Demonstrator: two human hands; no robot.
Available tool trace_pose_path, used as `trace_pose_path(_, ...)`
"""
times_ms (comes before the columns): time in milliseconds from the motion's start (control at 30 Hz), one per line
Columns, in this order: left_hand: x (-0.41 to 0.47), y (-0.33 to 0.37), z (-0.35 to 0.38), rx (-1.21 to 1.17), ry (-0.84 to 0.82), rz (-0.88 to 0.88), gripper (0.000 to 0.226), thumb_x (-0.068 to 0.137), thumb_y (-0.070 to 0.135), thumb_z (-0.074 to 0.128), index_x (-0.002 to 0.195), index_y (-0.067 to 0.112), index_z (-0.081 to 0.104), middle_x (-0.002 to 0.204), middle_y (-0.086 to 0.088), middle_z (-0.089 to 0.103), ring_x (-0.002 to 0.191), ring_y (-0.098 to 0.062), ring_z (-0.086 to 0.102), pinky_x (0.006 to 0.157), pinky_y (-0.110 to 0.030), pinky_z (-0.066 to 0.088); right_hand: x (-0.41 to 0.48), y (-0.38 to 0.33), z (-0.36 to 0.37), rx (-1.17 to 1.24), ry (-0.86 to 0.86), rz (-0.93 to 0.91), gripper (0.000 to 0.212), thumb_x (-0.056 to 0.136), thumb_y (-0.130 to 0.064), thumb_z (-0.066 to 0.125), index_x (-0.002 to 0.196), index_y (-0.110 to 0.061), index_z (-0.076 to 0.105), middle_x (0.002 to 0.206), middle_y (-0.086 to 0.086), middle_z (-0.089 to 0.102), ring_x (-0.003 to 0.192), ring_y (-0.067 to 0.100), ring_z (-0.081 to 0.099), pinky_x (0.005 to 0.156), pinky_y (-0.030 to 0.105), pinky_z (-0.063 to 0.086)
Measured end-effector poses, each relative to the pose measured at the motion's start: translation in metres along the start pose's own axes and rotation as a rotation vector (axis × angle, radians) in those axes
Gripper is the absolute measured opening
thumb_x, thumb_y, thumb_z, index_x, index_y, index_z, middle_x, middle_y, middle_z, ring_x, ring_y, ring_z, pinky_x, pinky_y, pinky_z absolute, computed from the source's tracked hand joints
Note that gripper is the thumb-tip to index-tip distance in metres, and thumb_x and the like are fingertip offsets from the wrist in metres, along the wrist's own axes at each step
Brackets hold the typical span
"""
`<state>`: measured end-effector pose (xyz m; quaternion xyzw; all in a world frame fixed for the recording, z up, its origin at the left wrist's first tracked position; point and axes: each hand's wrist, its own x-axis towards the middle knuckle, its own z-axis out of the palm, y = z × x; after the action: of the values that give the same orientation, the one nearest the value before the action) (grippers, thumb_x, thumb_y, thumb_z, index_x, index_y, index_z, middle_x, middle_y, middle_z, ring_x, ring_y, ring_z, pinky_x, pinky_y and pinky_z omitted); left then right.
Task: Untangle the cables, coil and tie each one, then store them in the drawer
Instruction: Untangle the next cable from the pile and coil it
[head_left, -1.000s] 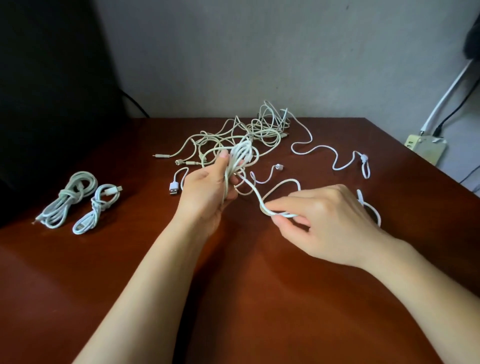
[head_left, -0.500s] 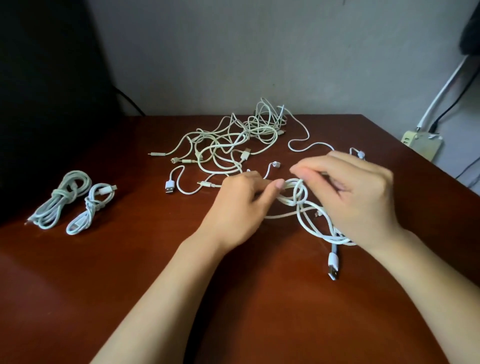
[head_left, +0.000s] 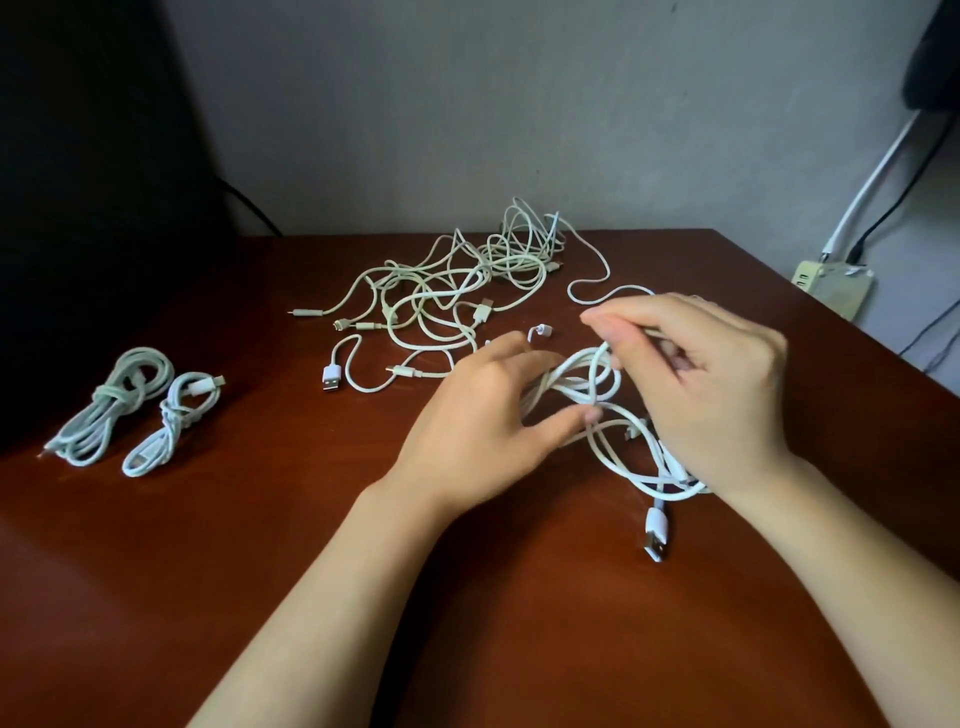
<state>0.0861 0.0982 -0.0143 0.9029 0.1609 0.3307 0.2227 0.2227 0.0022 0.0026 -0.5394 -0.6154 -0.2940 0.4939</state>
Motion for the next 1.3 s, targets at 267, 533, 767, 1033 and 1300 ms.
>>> trace_pose_path(267, 0.002, -0.006, -0.010, 0.022, 0.144, -0.054, 0.028, 0.089, 0.034, 0.053, 0.092, 0.012, 0.069, 0.078, 0.000, 0.051, 0.071, -0.010, 0.048, 0.064, -0.012, 0.034, 0.004, 0.010, -0.003, 0.062, -0.019, 0.157, 0.010, 0.090, -0.010, 0.064, 0.089, -0.005, 0.073, 0.078, -0.007, 0.064, 0.073, -0.007, 0.058, 0.063, 0.011, 0.044)
trace_pose_path(533, 0.007, -0.012, -0.014, -0.258, 0.402, -0.406, 0.049, 0.103, 0.034, 0.033, 0.068, 0.004, 0.052, 0.059, 0.004, 0.040, 0.054, -0.009, 0.034, 0.055, -0.032, 0.028, 0.002, 0.018, -0.002, 0.138, -0.357, 0.306, 0.019, 0.087, -0.030, 0.061, 0.082, -0.016, 0.072, 0.070, -0.012, 0.062, 0.065, 0.004, 0.053, 0.061, 0.008, 0.034)
trace_pose_path(767, 0.013, -0.030, -0.016, -0.653, 0.580, -0.601, 0.044, 0.103, 0.035, 0.033, 0.066, 0.014, 0.044, 0.055, 0.000, 0.031, 0.046, -0.008, 0.027, 0.048, -0.026, 0.024, 0.003, 0.029, -0.007, 0.070, -0.582, 0.423, 0.010, 0.085, -0.025, 0.066, 0.076, -0.027, 0.067, 0.076, -0.008, 0.063, 0.073, 0.005, 0.056, 0.066, 0.014, 0.041)
trace_pose_path(1033, 0.014, -0.036, -0.019, -1.011, 0.561, -0.650, 0.036, 0.102, 0.036, 0.039, 0.073, 0.015, 0.046, 0.058, -0.001, 0.027, 0.045, -0.006, 0.024, 0.040, -0.015, 0.030, 0.005, 0.026, -0.008, 0.097, -0.393, 0.471, 0.008, 0.090, -0.017, 0.062, 0.084, -0.018, 0.066, 0.065, -0.009, 0.067, 0.063, 0.002, 0.066, 0.071, 0.018, 0.053)
trace_pose_path(1300, 0.012, -0.032, -0.018, -0.978, 0.573, -0.685, 0.033, 0.094, 0.036, 0.055, 0.081, 0.008, 0.069, 0.064, -0.003, 0.029, 0.052, -0.010, 0.027, 0.037, -0.015, 0.029, 0.008, 0.007, -0.006, -0.046, -0.158, -0.111, 0.019, 0.091, -0.014, 0.062, 0.085, 0.001, 0.070, 0.080, 0.011, 0.062, 0.079, 0.017, 0.053, 0.081, 0.015, 0.039)
